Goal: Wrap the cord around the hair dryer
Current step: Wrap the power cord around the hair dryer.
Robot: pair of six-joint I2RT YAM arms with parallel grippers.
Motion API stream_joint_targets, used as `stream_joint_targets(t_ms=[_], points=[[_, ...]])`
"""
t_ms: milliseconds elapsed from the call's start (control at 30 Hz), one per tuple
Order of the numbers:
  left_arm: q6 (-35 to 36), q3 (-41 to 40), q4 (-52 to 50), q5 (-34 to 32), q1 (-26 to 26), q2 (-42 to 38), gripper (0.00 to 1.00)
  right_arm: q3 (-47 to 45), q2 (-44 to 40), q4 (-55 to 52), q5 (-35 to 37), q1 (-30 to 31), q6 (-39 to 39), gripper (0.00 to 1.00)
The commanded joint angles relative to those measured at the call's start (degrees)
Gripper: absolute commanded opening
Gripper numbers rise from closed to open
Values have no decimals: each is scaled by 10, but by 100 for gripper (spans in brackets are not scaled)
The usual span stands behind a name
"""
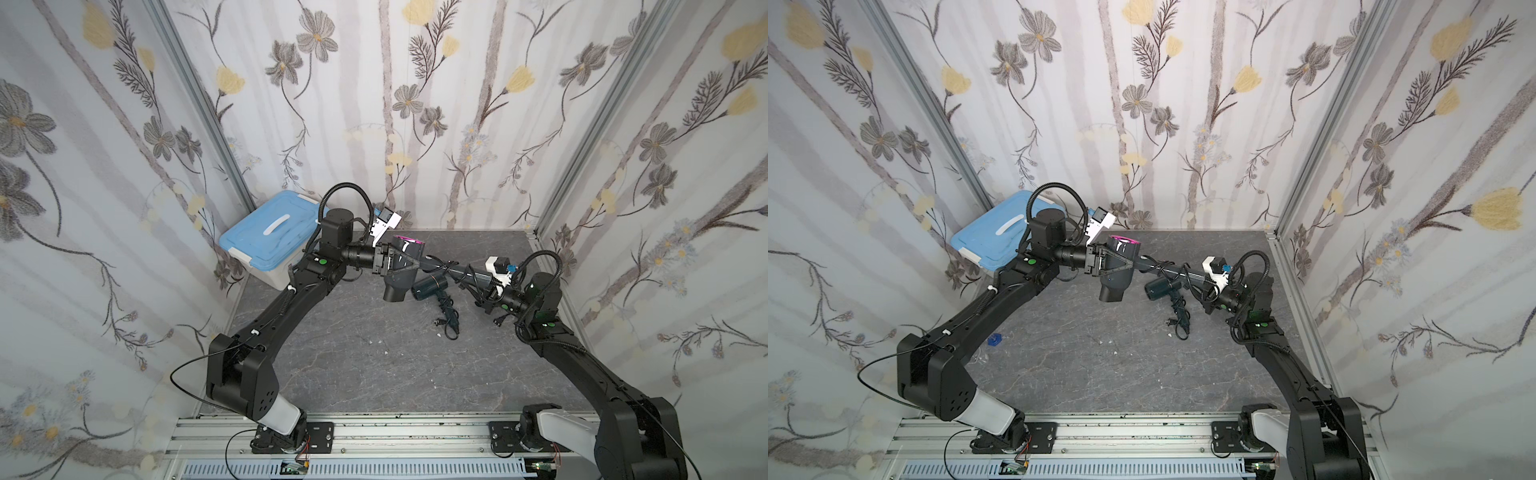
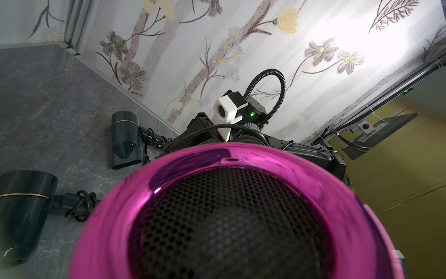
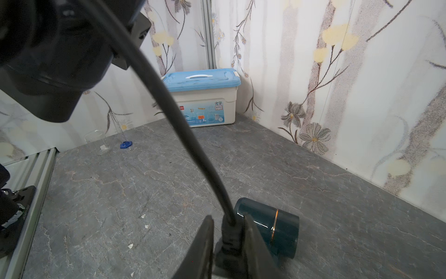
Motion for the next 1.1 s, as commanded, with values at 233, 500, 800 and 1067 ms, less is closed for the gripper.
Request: stream_joint_targets(t_ms=[233, 500, 800, 1067], points=[[-108, -27, 192, -29, -7, 0, 0, -27, 3, 144, -14, 5, 127, 5], [-208, -65, 340, -110, -4, 17, 0, -98, -7, 260, 32, 32, 238, 0], [-199, -84, 343, -189, 2, 15, 0, -144, -72, 266, 62, 57, 280, 0], [-120, -84, 258, -261, 2, 2, 0, -139, -120, 157, 88, 93, 253, 0]])
